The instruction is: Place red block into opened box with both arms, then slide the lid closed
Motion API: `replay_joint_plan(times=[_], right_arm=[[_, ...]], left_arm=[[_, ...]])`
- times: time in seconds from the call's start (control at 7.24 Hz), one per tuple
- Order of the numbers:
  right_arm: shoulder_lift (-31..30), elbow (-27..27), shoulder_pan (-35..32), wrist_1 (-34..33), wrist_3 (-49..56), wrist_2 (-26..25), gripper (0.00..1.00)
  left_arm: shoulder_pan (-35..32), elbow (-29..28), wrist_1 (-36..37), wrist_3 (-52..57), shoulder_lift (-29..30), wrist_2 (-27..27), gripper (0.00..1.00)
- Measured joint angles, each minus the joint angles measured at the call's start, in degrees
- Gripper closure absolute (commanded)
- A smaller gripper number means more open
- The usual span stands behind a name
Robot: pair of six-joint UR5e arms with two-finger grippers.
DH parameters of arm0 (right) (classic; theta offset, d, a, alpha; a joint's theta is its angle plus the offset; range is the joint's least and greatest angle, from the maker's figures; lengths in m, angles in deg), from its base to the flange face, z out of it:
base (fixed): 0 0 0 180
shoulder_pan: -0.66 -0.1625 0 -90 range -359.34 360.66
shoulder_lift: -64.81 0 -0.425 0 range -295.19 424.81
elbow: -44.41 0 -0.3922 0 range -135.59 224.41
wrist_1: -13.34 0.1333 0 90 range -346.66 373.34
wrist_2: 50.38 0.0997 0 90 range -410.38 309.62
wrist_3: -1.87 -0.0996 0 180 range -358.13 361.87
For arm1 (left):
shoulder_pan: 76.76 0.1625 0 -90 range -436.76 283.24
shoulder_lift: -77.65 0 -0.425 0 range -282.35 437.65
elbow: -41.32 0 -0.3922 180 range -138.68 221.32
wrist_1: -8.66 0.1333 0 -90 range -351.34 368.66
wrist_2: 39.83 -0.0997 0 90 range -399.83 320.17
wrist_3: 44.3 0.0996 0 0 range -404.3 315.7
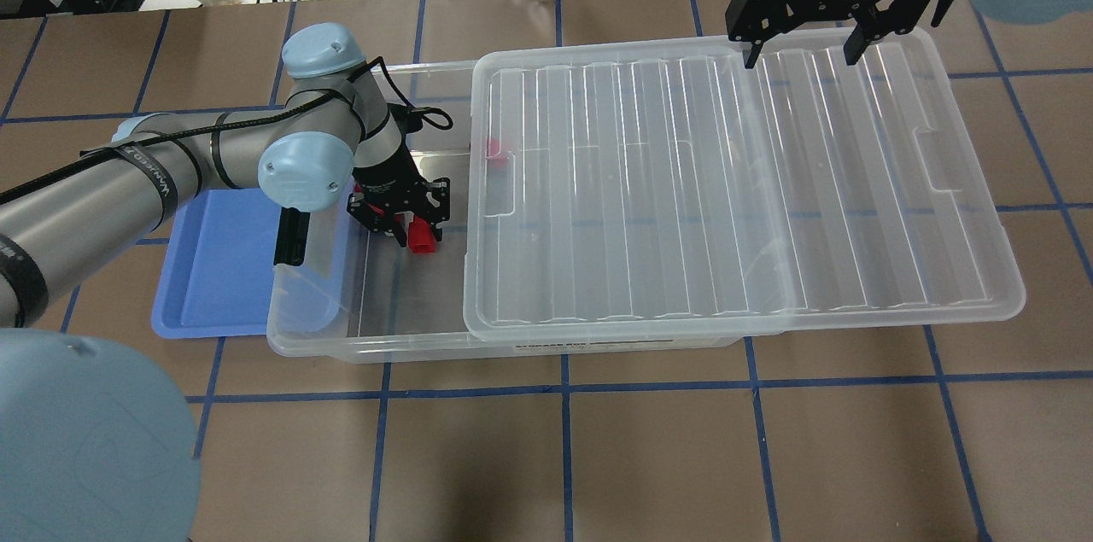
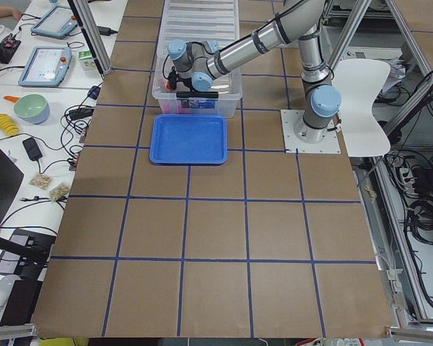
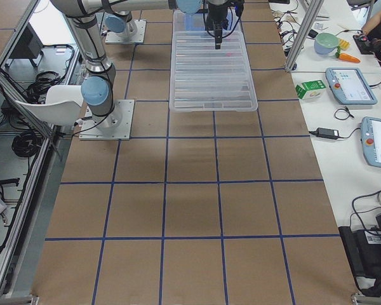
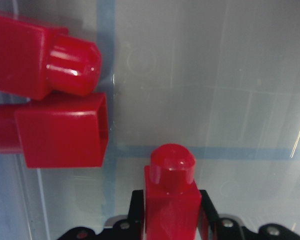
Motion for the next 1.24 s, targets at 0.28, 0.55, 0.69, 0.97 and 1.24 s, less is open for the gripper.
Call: replay_joint_plan(times=[0.28, 0.55, 0.69, 0.97, 1.24], right_arm=[[0.0, 0.0, 0.0, 0.0, 0.0, 0.0, 0.0], [0.0, 0.0, 0.0, 0.2, 0.1, -0.2, 0.0], [0.0, 0.0, 0.0, 0.2, 0.2, -0.2, 0.0], [-0.1, 0.0, 0.0, 0.2, 0.3, -0.3, 0.0], [0.0, 0.0, 0.3, 0.2, 0.6, -0.2, 0.0]], left_arm=[[0.0, -0.5, -0.3, -0.1, -1.1, 0.1, 0.0], [0.0, -1.9, -2.8, 0.1, -3.6, -0.2, 0.0], [0.2, -3.8, -6.3, 0.1, -5.3, -0.5, 0.0], [0.5, -10.2, -14.9, 0.4, -8.6, -2.2, 0.0], [0.6, -16.6, -22.0, 0.9, -11.7, -4.8, 0.0]])
